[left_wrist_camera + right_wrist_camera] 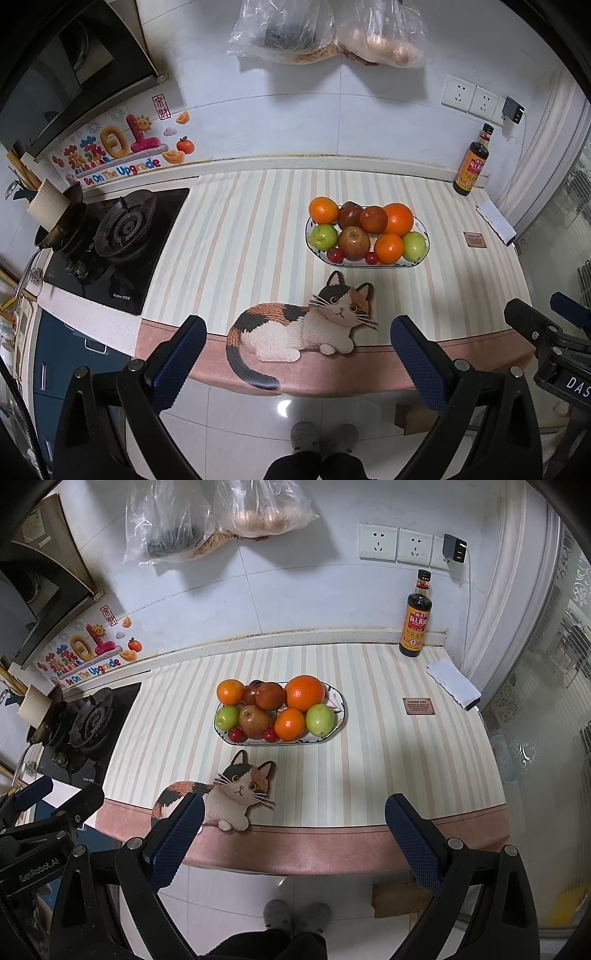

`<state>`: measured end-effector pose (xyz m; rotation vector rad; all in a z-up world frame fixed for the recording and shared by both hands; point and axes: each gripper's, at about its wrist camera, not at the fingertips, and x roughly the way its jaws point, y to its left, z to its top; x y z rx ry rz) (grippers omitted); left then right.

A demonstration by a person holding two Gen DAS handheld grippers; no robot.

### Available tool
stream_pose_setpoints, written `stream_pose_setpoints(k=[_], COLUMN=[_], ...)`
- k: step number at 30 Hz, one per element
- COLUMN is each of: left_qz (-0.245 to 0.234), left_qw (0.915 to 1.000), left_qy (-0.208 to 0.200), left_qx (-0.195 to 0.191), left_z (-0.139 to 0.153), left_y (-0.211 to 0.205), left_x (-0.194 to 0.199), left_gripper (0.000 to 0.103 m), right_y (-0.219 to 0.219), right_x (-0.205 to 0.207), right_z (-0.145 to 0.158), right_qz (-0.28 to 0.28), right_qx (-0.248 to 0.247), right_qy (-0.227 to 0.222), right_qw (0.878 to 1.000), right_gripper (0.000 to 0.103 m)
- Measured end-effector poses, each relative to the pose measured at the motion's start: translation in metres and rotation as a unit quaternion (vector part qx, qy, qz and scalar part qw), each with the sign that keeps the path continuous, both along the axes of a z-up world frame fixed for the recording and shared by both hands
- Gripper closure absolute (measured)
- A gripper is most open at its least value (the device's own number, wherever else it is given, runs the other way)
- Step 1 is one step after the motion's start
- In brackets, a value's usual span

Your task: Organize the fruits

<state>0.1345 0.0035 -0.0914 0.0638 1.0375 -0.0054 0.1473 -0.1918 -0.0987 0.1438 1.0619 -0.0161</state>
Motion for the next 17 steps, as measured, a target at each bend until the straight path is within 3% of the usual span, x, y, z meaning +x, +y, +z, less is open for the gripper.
stream_pose_setpoints(k=[17], left_qz=[-0.001], left_qw=[1.0000], left_qy=[-0.007], left_qx=[-0.001], left_z=[0.0059], left_y=[0.0004], left_x=[-0.0015], left_gripper=[0.001], right_y=[0.0075], right_x=[-0.0049], right_z=[0.0052], right_qz=[0.004], right_qx=[0.001], right_qy=[-0.003], right_qw=[1.000], right_gripper=[0.003])
